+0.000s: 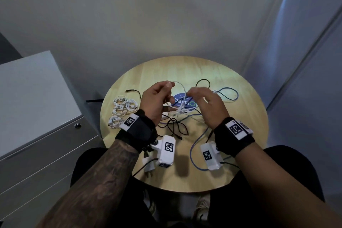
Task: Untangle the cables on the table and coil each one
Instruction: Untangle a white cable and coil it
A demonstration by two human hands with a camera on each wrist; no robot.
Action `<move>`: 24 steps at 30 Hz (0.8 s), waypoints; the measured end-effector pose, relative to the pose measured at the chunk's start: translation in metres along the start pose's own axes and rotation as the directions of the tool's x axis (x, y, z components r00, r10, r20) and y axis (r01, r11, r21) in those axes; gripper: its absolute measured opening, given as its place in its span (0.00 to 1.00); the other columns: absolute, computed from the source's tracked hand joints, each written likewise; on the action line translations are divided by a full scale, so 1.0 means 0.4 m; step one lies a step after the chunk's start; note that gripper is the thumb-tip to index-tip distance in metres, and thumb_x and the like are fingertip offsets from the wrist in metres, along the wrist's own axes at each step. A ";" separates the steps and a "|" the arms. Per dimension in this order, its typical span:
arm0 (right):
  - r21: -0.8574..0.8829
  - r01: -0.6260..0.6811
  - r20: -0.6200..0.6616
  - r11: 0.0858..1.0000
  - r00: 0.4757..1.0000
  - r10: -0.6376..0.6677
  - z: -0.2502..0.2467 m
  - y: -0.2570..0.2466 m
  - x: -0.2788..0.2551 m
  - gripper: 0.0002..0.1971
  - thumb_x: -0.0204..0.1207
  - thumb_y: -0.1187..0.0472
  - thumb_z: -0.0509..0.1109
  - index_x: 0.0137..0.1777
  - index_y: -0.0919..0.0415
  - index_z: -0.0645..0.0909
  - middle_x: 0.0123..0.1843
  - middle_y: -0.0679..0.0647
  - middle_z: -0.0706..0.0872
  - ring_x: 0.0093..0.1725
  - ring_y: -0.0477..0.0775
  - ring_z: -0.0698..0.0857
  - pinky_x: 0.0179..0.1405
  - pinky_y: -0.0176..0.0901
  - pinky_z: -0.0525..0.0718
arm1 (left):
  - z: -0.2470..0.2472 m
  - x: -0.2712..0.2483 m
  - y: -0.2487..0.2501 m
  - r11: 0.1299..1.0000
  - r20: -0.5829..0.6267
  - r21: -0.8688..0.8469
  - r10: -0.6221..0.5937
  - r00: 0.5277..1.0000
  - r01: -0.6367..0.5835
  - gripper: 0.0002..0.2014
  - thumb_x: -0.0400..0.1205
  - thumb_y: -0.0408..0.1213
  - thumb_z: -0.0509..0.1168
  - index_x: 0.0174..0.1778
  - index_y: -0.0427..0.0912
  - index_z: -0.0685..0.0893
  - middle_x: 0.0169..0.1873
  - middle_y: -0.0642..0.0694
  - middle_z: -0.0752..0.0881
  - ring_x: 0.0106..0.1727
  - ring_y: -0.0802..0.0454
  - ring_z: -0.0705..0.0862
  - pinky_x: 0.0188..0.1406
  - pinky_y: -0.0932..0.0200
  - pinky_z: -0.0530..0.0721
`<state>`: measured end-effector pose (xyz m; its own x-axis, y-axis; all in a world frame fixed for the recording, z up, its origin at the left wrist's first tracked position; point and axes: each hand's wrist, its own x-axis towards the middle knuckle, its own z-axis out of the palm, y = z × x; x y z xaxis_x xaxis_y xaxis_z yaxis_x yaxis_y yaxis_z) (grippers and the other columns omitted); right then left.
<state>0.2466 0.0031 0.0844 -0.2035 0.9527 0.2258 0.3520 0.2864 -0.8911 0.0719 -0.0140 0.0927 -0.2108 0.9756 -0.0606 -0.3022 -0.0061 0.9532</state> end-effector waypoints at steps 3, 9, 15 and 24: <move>-0.004 -0.057 0.232 0.998 0.971 0.057 -0.006 -0.018 -0.011 0.15 0.76 0.43 0.73 0.41 0.54 0.89 0.40 0.50 0.90 0.43 0.48 0.87 0.48 0.46 0.84 | 0.008 0.006 0.004 0.999 -0.050 0.012 0.031 0.998 -0.031 0.07 0.85 0.35 0.65 0.53 0.39 0.88 0.30 0.46 0.76 0.31 0.51 0.82 0.25 0.59 0.81; 0.151 -0.107 0.212 0.983 0.975 0.073 -0.008 0.010 -0.001 0.06 0.72 0.62 0.80 0.43 0.60 0.84 0.38 0.61 0.88 0.38 0.53 0.85 0.46 0.53 0.86 | 0.016 -0.001 -0.014 0.998 -0.087 -0.064 0.017 0.996 -0.023 0.06 0.85 0.36 0.66 0.54 0.42 0.87 0.37 0.46 0.84 0.45 0.47 0.88 0.42 0.51 0.87; 0.285 -0.195 0.083 0.939 0.980 0.179 0.006 0.008 -0.009 0.08 0.79 0.64 0.73 0.49 0.69 0.80 0.37 0.62 0.87 0.33 0.51 0.88 0.38 0.50 0.87 | 0.009 -0.046 -0.081 0.985 -0.210 0.170 -0.001 0.978 0.037 0.12 0.81 0.52 0.69 0.51 0.47 0.81 0.48 0.52 0.84 0.46 0.52 0.84 0.43 0.52 0.84; 0.248 -0.235 0.099 0.940 0.971 0.217 0.030 0.000 -0.036 0.10 0.83 0.61 0.66 0.53 0.56 0.90 0.46 0.49 0.92 0.47 0.48 0.88 0.44 0.48 0.88 | -0.010 -0.064 -0.119 0.989 -0.129 0.125 -0.063 0.990 0.079 0.03 0.81 0.32 0.70 0.45 0.40 0.82 0.36 0.40 0.83 0.36 0.48 0.81 0.33 0.52 0.86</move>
<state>0.2385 -0.0117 0.0764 -0.2114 0.9773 -0.0131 0.1517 0.0195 -0.9882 0.0880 -0.0395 0.0476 -0.3092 0.9377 -0.1583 -0.1995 0.0988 0.9749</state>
